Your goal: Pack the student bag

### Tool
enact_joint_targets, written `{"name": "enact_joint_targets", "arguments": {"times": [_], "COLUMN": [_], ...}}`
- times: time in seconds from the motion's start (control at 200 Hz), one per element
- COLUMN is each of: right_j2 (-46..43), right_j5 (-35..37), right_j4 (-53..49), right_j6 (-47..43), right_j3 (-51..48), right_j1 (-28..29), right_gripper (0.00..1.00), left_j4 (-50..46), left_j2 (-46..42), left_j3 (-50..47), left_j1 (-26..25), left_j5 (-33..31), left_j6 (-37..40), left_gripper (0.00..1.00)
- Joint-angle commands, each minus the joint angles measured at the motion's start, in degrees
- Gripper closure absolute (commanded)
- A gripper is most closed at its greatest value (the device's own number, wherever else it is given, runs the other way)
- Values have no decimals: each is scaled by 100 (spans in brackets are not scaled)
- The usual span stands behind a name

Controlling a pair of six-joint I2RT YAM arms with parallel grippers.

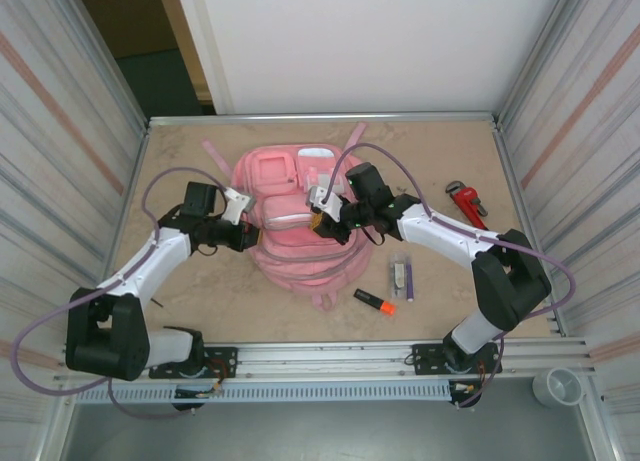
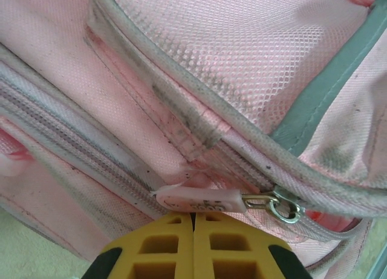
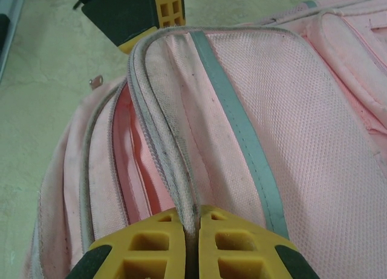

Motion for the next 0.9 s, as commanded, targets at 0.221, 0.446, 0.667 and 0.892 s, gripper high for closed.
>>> {"name": "enact_joint_targets", "arguments": {"times": [0.221,0.446,0.667,0.892], "right_j2": [-196,-153,-73,-14], "right_j5": [58,171,-131,-733], "right_j4": [-195,-413,-166,-249], "right_j6": [-328,-602,-325,-625], "right_j3": [28,29,131,286], "right_j1": [33,163,-57,-206], "right_gripper": [100,100,100,100], "left_j4": [254,526,-179,-331], "left_j2": [-262,-96,-200,-740], "left_j3": [360,574,741,180], "left_j1": [98,127,-51,43], "left_j5": [-1050,-858,-521,-45], "left_j6": [-522,-659,618,2123], "left_gripper": [100,100,90,54]}}
